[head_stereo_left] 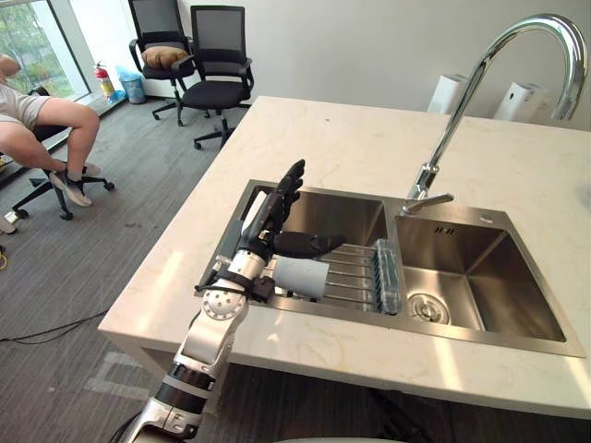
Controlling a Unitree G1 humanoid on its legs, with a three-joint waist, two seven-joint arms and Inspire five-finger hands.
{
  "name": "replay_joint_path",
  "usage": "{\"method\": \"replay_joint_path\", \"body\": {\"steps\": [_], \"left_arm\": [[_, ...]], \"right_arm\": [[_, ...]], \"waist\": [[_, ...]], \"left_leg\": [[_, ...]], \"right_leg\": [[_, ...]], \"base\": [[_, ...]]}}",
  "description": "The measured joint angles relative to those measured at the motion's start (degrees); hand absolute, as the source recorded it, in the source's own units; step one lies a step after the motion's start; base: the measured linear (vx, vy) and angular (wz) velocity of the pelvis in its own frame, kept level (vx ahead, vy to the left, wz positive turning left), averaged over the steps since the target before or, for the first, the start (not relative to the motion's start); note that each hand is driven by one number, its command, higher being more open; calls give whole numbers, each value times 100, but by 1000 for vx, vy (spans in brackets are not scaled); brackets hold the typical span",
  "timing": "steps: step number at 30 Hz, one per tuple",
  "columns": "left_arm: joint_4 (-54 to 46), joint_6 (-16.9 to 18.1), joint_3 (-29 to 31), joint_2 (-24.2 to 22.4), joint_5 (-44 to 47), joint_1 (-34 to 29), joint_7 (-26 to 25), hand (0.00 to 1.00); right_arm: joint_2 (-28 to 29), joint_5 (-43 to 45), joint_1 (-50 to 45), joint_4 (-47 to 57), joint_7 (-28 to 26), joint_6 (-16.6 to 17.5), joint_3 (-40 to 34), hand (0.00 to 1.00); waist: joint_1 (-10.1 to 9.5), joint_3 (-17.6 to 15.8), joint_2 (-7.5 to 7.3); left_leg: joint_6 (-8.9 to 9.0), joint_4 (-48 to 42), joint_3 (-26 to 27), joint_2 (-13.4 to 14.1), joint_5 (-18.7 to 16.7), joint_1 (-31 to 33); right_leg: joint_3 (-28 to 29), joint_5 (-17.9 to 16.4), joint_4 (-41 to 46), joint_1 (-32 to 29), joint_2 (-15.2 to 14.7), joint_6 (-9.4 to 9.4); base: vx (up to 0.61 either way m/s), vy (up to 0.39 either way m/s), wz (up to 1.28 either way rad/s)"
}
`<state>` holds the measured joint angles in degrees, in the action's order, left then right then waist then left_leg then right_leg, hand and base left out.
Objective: Walk over to the sink, pick up the cup, carry it to the dishwasher, place the cup inside the dishwasher, then close the dishwasher door
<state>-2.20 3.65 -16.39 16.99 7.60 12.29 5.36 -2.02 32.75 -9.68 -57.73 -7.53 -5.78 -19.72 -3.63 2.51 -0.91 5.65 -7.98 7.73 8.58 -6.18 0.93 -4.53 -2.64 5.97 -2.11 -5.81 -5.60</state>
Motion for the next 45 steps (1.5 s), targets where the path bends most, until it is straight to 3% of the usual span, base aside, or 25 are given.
{"method": "replay_joint_path", "body": {"steps": [6,7,10,20,31,40,45], "left_arm": [[-62,366,-143,631,-662,-116,250,100],[-91,533,-148,954,-958,-117,261,100],[-216,751,-148,1355,-1418,-117,223,100],[30,1177,-386,1630,-2620,-98,79,100],[1016,1294,-919,2002,-2816,306,-176,100],[1356,1286,-1108,1985,-3275,498,-869,100],[2065,643,-1099,1952,-3460,671,-1010,100]], "right_arm": [[-92,414,-56,-30,-80,-39,49,100],[-133,428,-94,-34,-136,-74,49,100],[-196,405,-156,-67,-213,-77,44,100],[-282,410,-268,-159,-349,-99,34,100],[-413,430,-279,-160,-359,-107,244,100],[-434,435,-309,-196,-375,-110,232,100],[-438,428,-356,-196,-430,-115,220,100]], "waist": [[-8,6,17],[-16,7,20],[-31,9,21],[-6,28,52],[136,93,177],[154,94,199],[342,68,234]], "left_leg": [[-8,193,21,-21,158,-16],[-9,253,40,-26,203,-19],[-25,363,47,-61,269,-55],[-69,540,52,-184,331,-156],[-61,868,87,-195,508,-338],[-59,1001,281,-189,580,-426],[-53,1076,383,-184,586,-474]], "right_leg": [[-2,185,-238,36,4,16],[8,250,-320,43,7,17],[10,289,-371,55,-15,0],[-9,348,-525,150,-112,-62],[-17,422,-668,203,-106,-70],[83,577,-852,211,-87,-70],[111,639,-938,208,-79,-74]], "base": [[-58,-1,-1],[-56,-2,-3],[-17,0,-1],[0,0,0],[-15,-3,0],[-34,-2,-10],[-14,-7,-11]]}}
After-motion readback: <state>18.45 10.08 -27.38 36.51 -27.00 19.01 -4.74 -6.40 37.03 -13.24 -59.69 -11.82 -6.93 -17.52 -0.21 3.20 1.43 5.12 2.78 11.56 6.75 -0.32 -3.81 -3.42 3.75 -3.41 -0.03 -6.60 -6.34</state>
